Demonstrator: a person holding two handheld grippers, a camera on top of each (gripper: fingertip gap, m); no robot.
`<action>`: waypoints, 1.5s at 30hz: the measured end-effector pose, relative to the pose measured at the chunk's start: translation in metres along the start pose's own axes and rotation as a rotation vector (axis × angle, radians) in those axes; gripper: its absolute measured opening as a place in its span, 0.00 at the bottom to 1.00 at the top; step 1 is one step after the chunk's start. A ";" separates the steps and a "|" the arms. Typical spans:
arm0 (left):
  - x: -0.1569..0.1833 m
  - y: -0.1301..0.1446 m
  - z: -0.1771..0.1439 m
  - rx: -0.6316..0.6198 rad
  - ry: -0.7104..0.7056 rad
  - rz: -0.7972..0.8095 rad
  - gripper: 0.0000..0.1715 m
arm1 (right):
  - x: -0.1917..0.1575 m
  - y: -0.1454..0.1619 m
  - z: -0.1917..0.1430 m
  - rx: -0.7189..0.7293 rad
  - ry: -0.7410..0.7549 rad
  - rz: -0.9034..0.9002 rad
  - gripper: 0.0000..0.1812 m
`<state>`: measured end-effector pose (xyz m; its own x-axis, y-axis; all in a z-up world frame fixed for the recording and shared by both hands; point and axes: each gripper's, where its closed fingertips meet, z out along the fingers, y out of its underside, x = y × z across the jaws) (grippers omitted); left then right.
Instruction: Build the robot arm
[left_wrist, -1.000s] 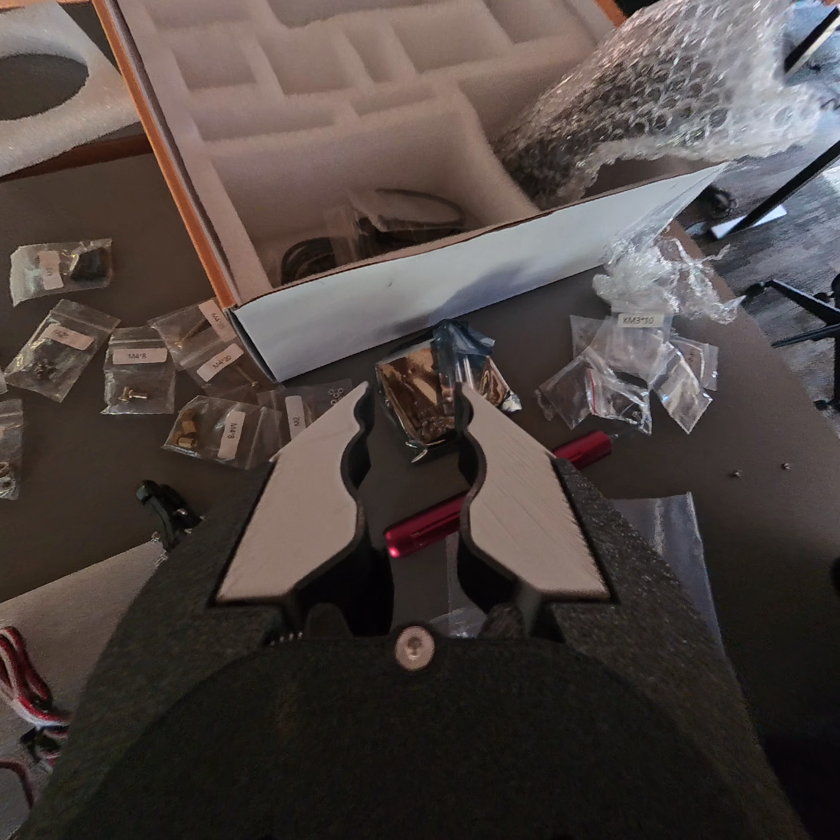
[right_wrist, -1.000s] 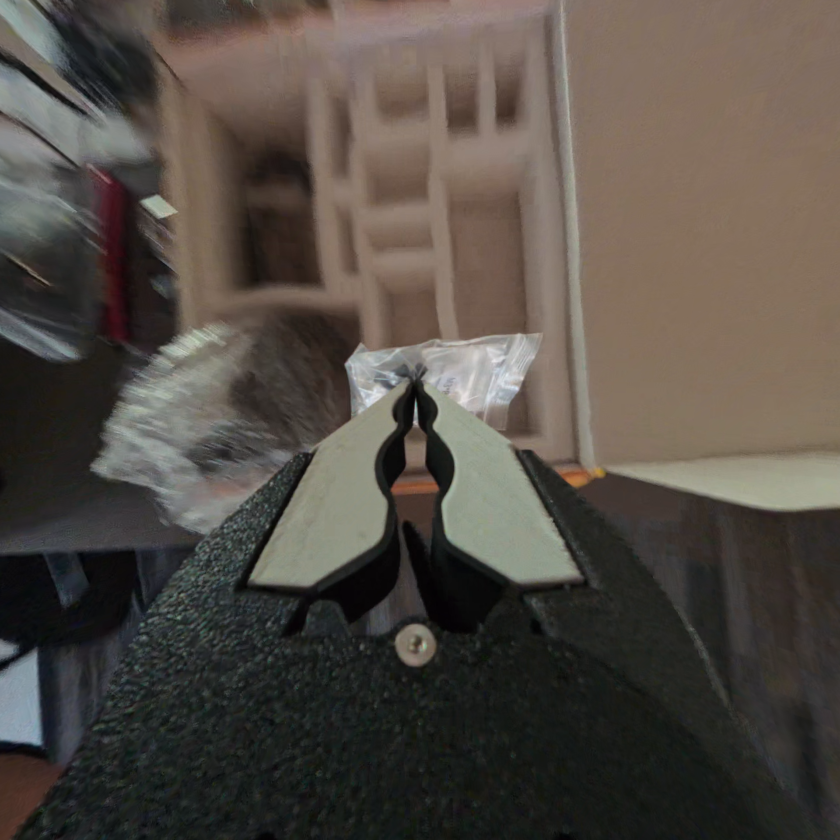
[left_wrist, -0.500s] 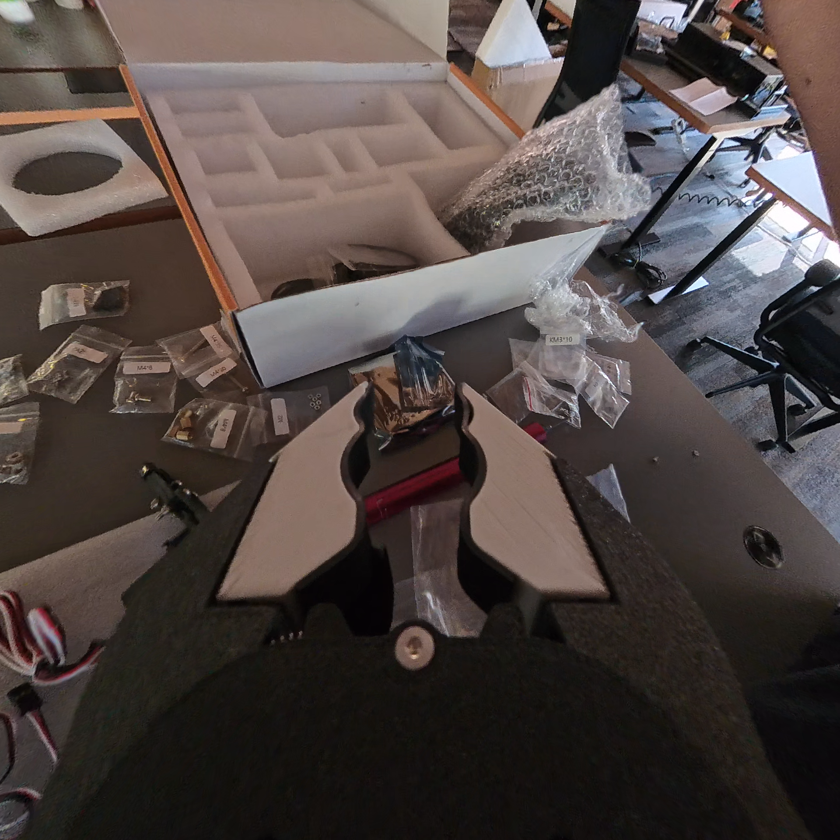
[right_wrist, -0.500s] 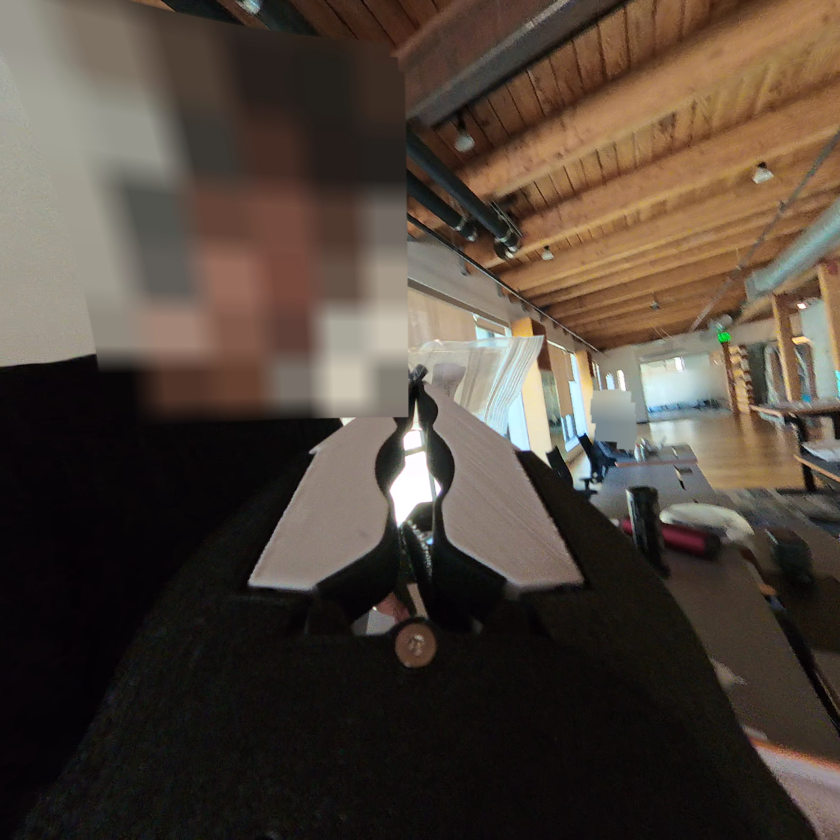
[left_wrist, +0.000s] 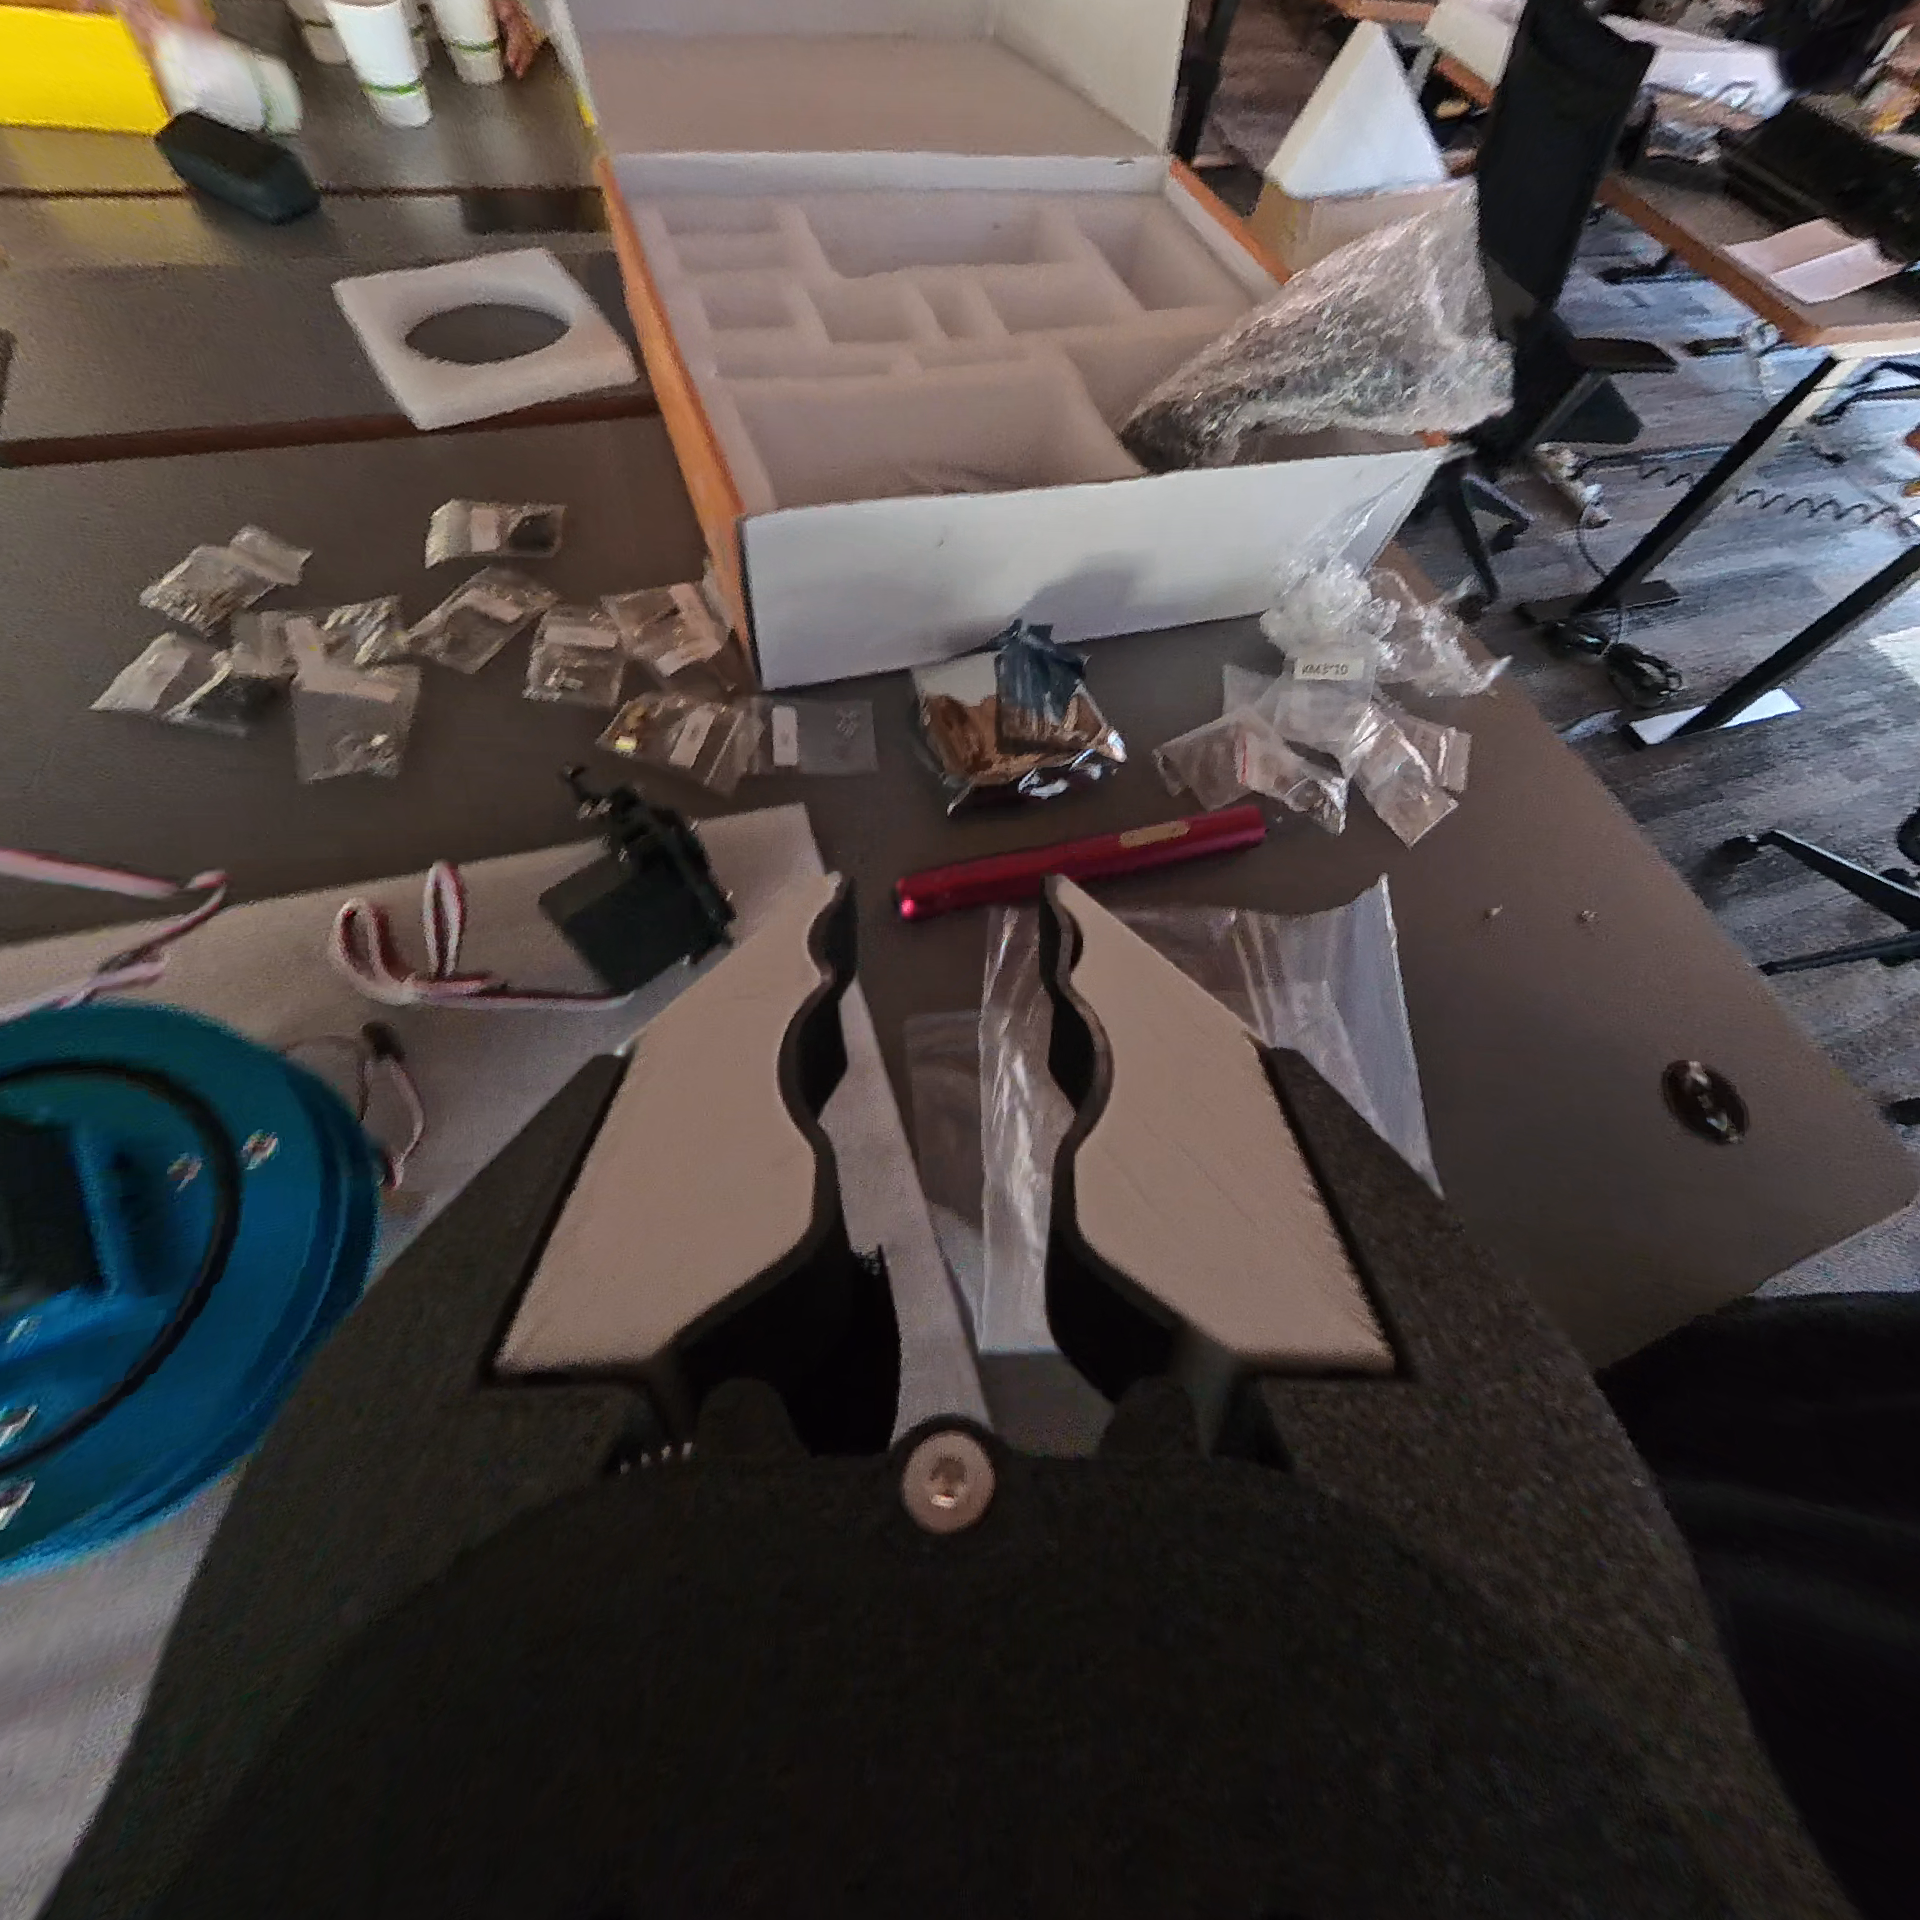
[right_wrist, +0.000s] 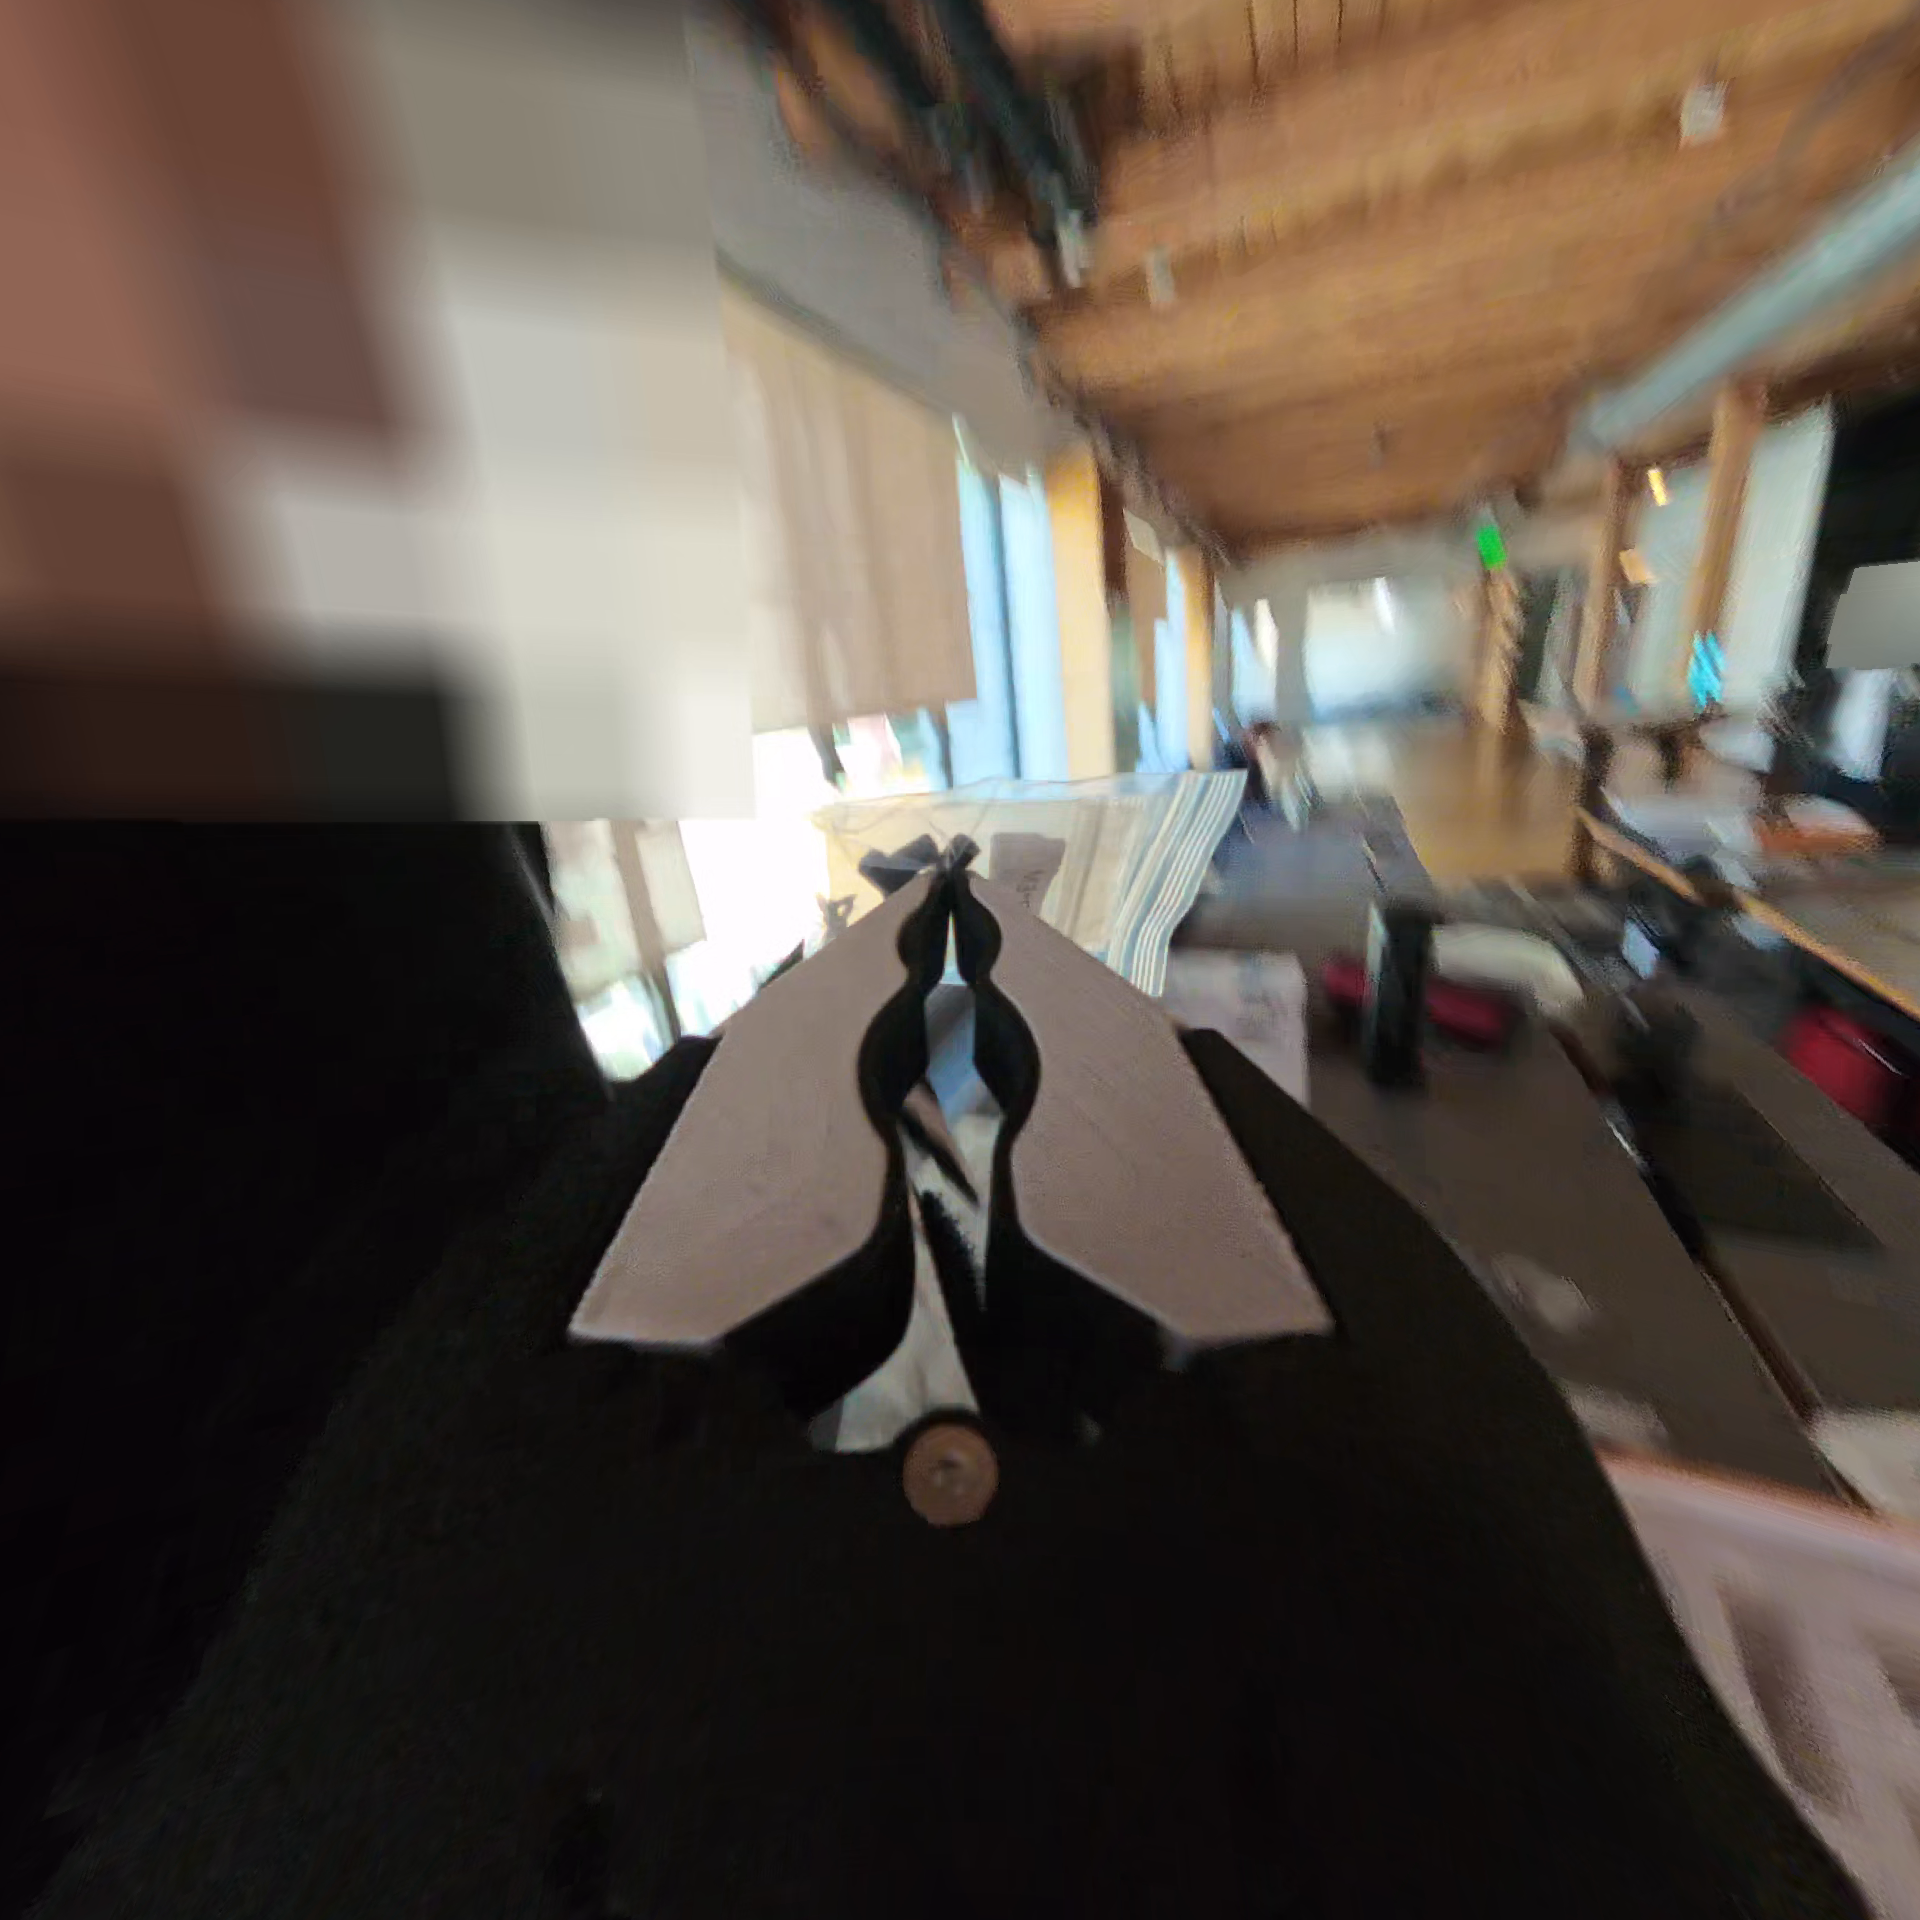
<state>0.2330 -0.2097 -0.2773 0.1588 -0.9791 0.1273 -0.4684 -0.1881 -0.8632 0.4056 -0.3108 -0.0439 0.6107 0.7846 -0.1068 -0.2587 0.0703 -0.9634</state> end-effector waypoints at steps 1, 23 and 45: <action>-0.003 0.006 -0.007 -0.012 -0.021 -0.004 0.20 | -0.005 0.025 0.014 -0.135 0.047 -0.037 0.00; -0.046 0.119 -0.053 -0.205 0.089 -0.126 0.20 | -0.050 0.395 0.050 -1.183 0.337 0.426 0.17; -0.010 0.080 -0.074 0.032 0.689 0.019 0.11 | -0.049 0.311 0.166 -0.664 0.459 0.353 0.00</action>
<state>0.1297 -0.2202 -0.3117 -0.4427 -0.8102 0.3842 -0.4379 -0.1786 -0.8811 0.1710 -0.2250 -0.2972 0.8550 0.3576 -0.3756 -0.0877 -0.6142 -0.7843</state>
